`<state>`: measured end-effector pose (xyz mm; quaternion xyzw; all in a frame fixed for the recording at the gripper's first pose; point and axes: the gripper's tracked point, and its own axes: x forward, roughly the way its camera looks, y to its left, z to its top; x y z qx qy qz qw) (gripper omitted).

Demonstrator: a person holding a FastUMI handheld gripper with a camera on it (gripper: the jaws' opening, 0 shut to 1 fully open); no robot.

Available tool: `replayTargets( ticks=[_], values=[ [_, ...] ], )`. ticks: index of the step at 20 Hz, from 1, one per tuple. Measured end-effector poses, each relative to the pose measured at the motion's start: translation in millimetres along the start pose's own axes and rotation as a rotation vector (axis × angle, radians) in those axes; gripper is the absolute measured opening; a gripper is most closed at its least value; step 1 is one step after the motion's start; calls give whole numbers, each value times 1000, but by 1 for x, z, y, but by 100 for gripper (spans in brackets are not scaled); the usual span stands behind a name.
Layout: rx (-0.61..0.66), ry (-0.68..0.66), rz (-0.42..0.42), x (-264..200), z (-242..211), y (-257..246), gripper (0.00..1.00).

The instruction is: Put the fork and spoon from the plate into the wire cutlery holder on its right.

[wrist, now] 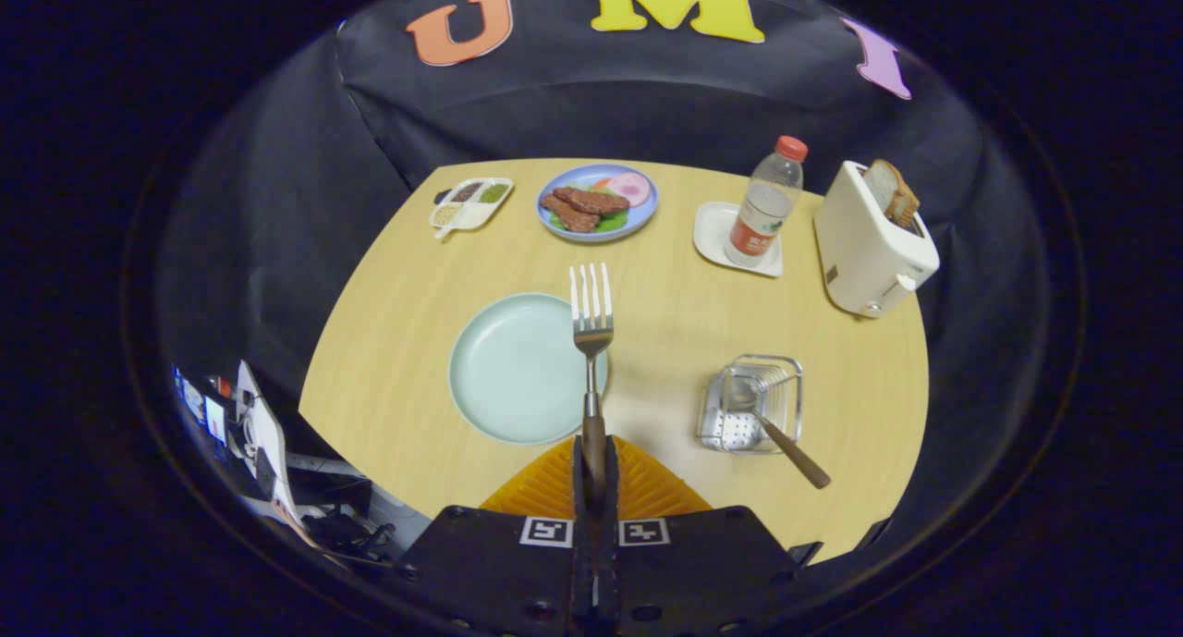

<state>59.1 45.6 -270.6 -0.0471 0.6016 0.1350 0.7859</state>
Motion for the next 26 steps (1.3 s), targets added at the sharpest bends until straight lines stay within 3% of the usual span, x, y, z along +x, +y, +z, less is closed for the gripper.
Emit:
replayTargets(
  ticks=[3, 9, 15, 18, 26],
  values=[
    [13, 119, -18, -14, -15, -33, 3],
    [7, 226, -61, -21, -21, -84, 3],
    [89, 425, -23, -4, -39, -99, 3],
    [145, 501, -55, 4, -40, -111, 3],
    [93, 623, -98, 11, -36, -111, 5]
  ],
)
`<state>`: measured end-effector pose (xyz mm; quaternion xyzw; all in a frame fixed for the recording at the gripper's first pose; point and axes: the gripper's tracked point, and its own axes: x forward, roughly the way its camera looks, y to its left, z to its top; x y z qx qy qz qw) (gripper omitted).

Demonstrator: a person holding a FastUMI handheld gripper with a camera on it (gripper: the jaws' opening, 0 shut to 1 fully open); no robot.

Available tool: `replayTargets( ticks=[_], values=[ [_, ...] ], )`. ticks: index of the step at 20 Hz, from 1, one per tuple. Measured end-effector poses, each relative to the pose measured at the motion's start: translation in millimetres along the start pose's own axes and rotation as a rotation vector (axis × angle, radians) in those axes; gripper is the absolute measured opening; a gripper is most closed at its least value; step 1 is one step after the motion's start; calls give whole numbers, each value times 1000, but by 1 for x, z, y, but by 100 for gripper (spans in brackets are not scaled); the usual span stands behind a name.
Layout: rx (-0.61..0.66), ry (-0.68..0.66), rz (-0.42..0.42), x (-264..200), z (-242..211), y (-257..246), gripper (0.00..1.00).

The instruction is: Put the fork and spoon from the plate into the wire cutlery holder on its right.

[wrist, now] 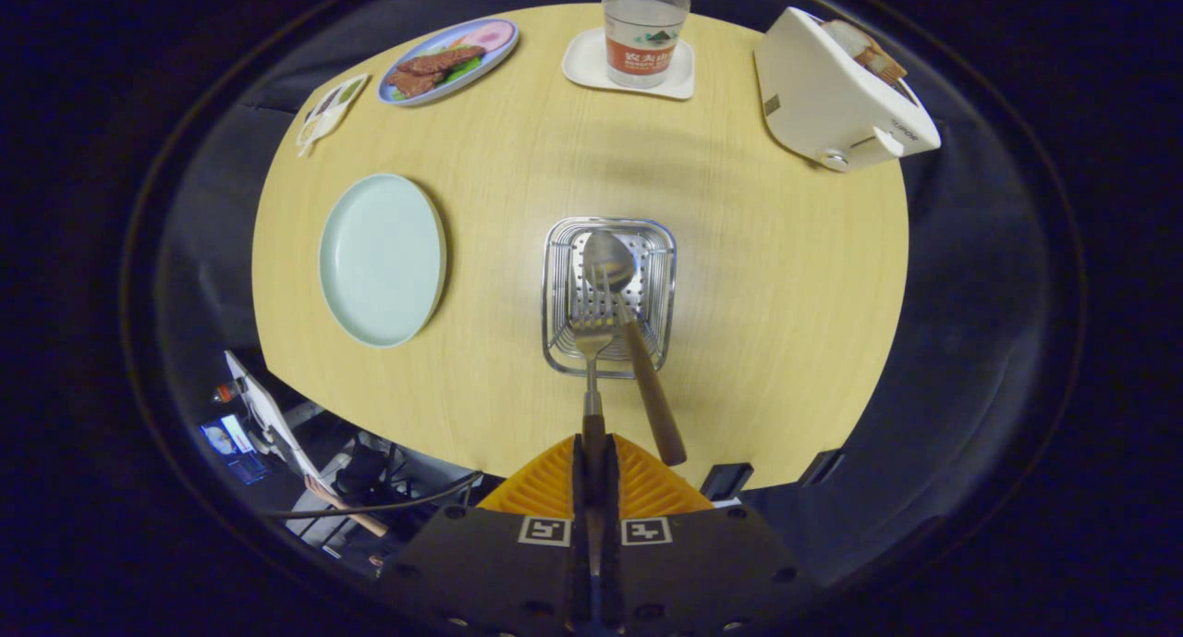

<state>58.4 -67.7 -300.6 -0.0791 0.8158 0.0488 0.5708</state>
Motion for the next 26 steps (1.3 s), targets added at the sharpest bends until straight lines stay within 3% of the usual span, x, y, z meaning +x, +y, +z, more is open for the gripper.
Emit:
replayTargets(
  ticks=[5, 13, 20, 24, 26],
  values=[
    [-19, -3, -60, -4, 12, -3, 8],
    [-48, -191, -55, -14, 25, 26, 14],
    [-67, -503, -47, -27, 34, 76, 68],
    [15, -755, -3, -55, 38, 118, 99],
    [46, -894, -4, -75, 40, 132, 98]
  ],
)
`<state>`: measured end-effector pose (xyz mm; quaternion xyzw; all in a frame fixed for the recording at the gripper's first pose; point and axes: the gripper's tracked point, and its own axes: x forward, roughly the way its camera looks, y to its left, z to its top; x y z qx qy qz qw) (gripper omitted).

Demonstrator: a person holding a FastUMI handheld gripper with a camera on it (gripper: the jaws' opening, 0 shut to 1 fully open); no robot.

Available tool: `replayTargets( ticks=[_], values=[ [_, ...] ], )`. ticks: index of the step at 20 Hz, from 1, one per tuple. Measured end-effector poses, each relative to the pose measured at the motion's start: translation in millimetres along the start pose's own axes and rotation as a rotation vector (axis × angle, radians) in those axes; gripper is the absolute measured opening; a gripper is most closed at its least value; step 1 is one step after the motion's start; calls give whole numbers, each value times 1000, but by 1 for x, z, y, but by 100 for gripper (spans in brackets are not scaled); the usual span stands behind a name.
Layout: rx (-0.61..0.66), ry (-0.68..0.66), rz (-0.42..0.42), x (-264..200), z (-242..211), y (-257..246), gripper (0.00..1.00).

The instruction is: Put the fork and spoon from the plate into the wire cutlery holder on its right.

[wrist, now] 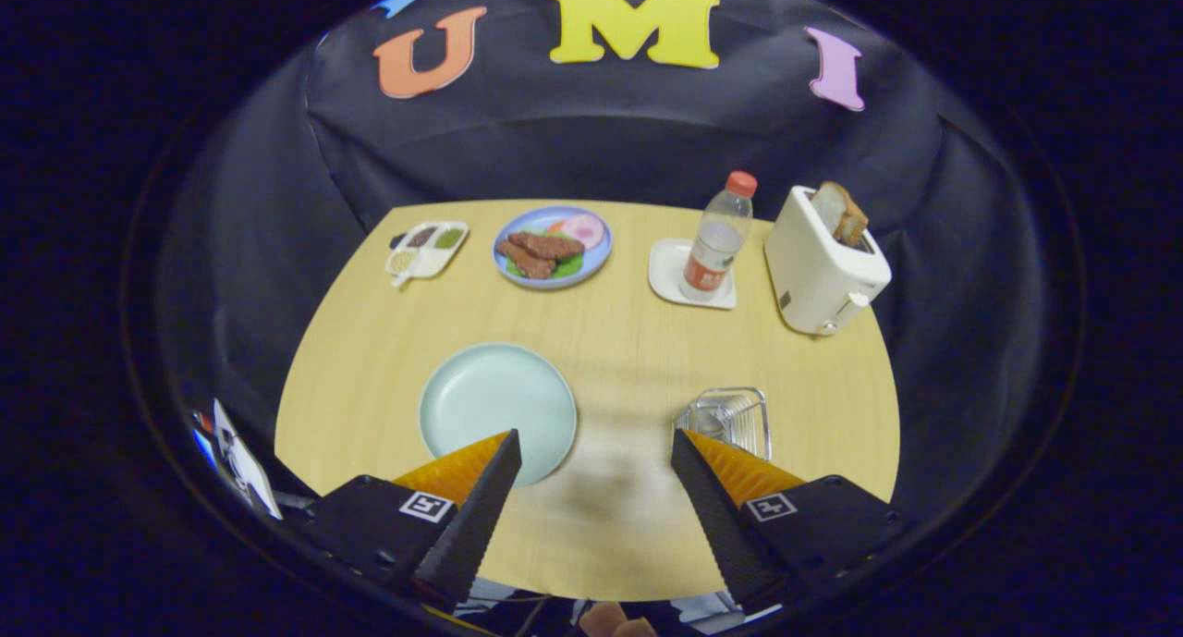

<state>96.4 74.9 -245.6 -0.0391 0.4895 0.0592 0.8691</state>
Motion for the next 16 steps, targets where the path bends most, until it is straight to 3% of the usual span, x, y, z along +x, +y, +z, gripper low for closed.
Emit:
replayTargets(
  ticks=[6, 11, 16],
  values=[
    [-42, -404, -26, -57, 47, 40, 98],
    [18, -670, 57, -101, 66, 60, 94],
    [69, -825, -54, -143, 68, 28, 93]
  ],
)
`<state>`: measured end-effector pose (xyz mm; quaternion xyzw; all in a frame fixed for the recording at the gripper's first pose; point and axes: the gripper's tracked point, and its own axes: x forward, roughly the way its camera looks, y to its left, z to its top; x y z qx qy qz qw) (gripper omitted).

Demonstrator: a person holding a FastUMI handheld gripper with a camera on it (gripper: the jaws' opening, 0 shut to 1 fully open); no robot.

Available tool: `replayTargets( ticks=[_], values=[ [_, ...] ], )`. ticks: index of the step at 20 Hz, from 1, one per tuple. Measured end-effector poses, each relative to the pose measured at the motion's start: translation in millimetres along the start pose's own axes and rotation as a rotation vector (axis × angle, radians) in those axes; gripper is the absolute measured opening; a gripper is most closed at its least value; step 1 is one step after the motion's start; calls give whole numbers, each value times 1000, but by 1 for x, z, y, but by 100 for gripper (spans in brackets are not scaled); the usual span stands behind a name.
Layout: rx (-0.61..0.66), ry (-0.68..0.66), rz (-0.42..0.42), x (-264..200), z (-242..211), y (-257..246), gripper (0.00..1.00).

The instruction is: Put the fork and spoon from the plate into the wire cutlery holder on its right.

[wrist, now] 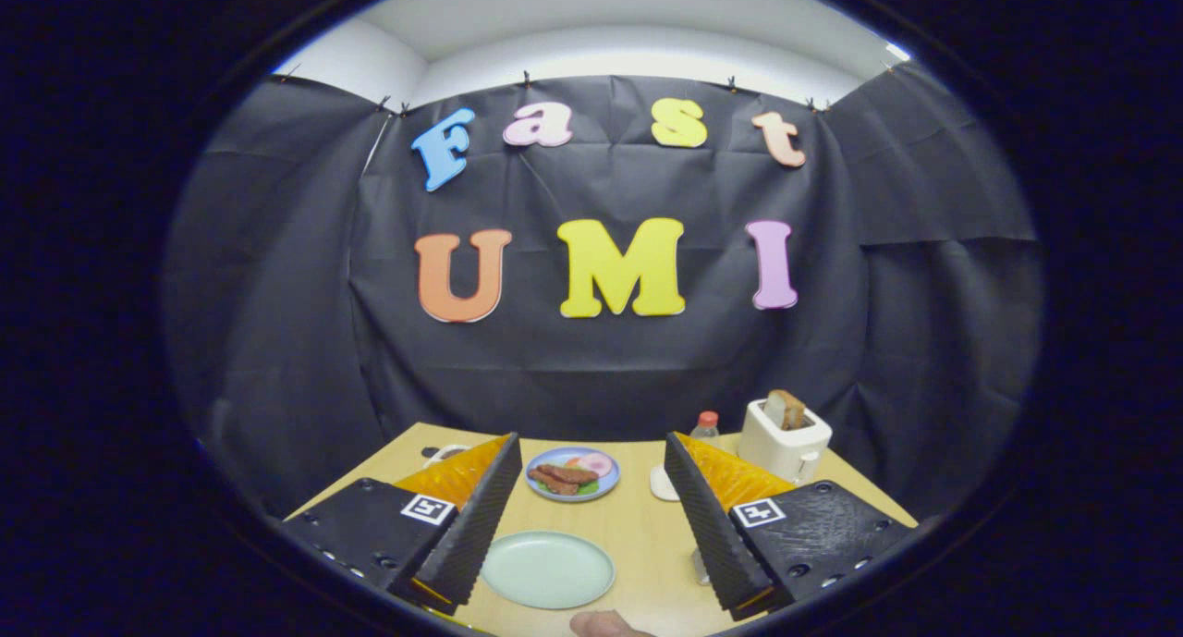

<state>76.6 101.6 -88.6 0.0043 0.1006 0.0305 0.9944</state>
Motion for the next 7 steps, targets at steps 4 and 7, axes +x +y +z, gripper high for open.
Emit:
replayTargets(
  ticks=[4, 7],
  values=[
    [8, -78, -42, -19, 23, -16, 96],
    [23, -64, -64, -18, 23, -24, 96]
  ],
)
